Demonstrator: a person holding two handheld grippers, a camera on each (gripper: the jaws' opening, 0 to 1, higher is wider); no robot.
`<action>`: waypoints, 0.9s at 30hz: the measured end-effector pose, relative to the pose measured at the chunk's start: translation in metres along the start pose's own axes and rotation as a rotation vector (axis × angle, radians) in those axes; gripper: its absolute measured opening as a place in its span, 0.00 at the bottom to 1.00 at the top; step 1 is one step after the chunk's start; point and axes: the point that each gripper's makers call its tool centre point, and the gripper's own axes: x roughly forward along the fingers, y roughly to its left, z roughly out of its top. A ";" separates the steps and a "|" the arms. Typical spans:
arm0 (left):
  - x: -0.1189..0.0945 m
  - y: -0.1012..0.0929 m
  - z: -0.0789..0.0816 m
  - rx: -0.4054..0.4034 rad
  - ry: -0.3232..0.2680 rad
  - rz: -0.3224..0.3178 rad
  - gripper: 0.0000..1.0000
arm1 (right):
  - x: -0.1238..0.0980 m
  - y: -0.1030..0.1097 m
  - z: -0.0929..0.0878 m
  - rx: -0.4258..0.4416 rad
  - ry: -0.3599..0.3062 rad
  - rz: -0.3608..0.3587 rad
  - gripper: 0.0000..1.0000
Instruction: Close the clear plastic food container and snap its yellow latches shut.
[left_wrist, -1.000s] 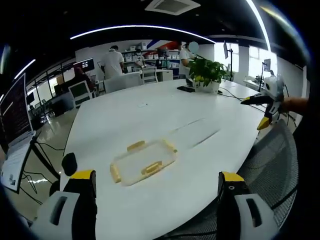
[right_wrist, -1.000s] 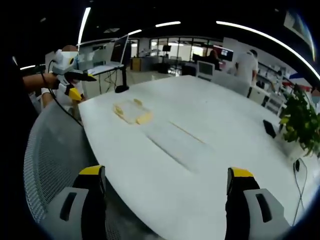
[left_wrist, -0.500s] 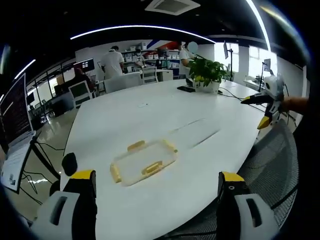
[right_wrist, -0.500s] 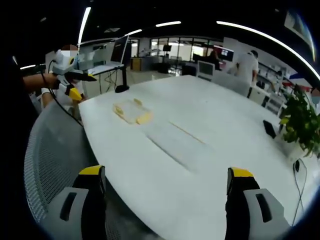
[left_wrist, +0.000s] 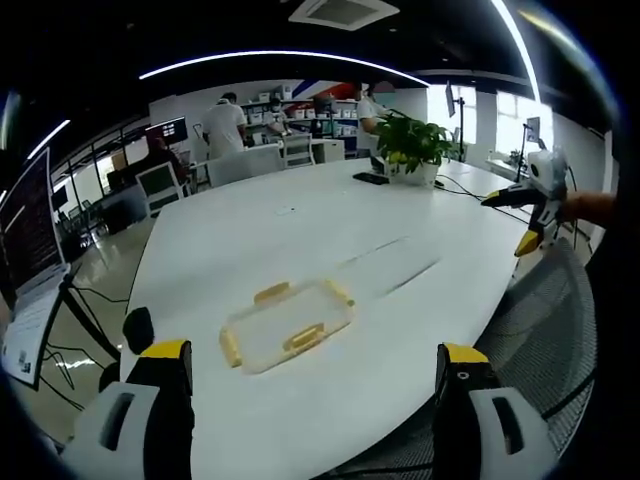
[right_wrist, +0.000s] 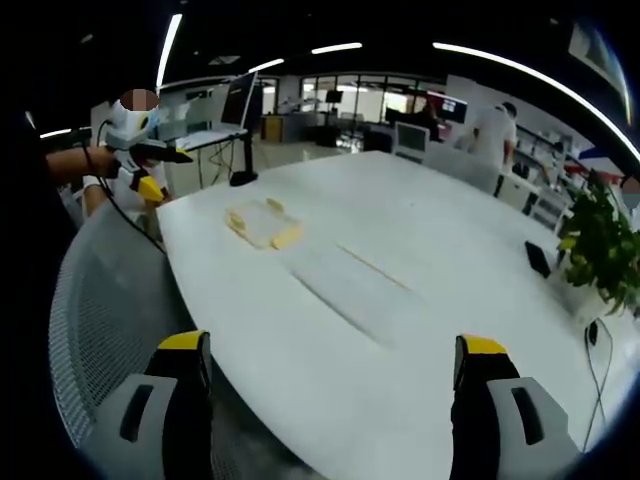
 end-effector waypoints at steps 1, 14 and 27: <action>0.000 0.000 0.000 0.000 0.000 0.000 0.99 | 0.000 0.000 0.000 0.000 0.000 0.000 1.00; -0.001 0.005 0.006 0.003 -0.007 0.001 0.99 | -0.001 -0.001 0.003 -0.007 0.001 0.007 1.00; -0.001 0.005 0.005 0.011 0.000 -0.009 0.99 | -0.004 -0.002 0.006 -0.016 0.006 0.023 1.00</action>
